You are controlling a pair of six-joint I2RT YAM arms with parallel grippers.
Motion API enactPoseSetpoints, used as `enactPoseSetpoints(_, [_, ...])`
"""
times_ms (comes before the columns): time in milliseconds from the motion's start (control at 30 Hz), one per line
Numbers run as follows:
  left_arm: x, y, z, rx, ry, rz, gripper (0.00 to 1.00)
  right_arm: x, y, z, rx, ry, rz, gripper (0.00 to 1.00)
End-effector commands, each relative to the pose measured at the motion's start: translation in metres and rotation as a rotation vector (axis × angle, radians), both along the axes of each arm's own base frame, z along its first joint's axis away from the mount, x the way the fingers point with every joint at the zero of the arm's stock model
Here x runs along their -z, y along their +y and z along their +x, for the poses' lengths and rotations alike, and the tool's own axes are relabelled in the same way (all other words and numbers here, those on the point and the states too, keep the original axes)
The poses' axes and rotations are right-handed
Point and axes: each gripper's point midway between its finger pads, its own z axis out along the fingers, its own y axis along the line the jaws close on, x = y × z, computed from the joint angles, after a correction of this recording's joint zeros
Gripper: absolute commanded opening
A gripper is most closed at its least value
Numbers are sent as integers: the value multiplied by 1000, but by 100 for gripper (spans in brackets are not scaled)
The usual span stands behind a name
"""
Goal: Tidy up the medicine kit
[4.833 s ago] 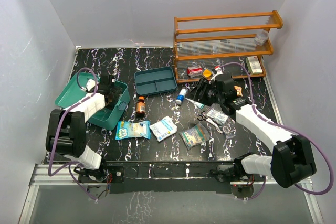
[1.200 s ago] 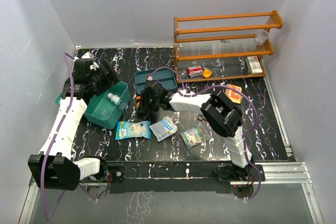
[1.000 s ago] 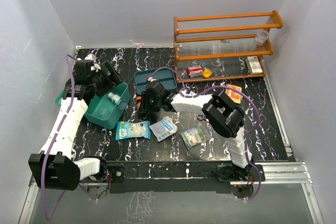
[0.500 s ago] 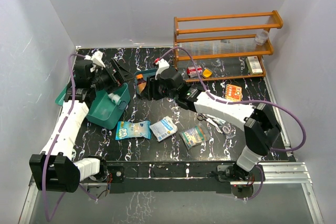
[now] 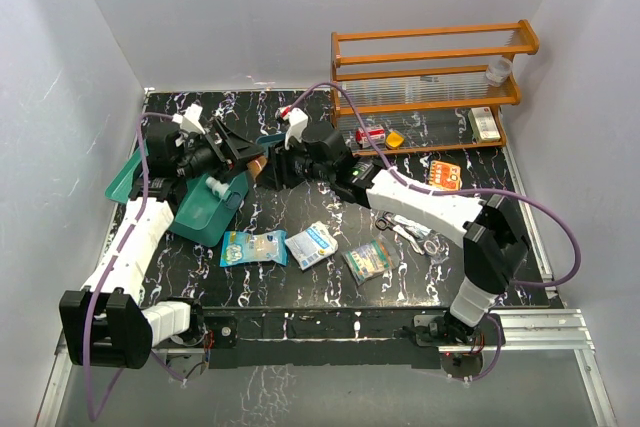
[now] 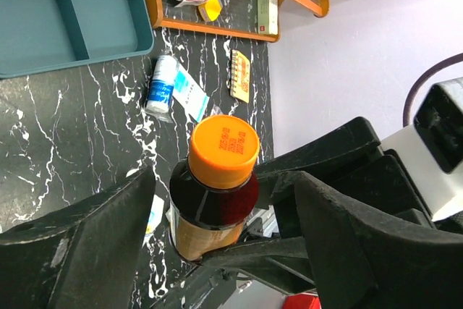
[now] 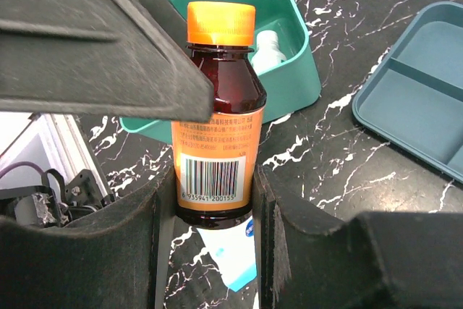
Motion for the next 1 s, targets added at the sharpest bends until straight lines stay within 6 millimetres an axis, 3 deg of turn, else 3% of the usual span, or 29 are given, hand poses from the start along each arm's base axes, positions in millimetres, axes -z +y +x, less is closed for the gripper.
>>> enactPoseSetpoints(0, [4, -2, -10, 28, 26, -9, 73, -46, 16, 5, -53, -99, 98, 33])
enactPoseSetpoints(67, [9, -1, -11, 24, 36, -2, 67, -44, 18, 4, -62, -94, 95, 34])
enactPoseSetpoints(200, [14, 0, -12, 18, 46, 10, 41, -40, 19, 5, -59, -82, 92, 34])
enactPoseSetpoints(367, [17, 4, -10, -4, 39, 31, 33, -38, 17, 8, -28, -63, 90, 41])
enactPoseSetpoints(500, [15, 14, -5, -75, 24, 67, 33, -35, 11, 5, -7, -44, 84, 62])
enactPoseSetpoints(600, [15, 32, 2, -182, 33, 145, 33, -39, -1, 7, 43, -57, 87, 71])
enactPoseSetpoints(800, [19, 90, 13, -485, 95, 319, 32, -55, -41, 16, 229, -117, 119, 72])
enactPoseSetpoints(967, [30, 138, 6, -699, 184, 416, 32, -56, -67, 15, 326, -126, 126, 72])
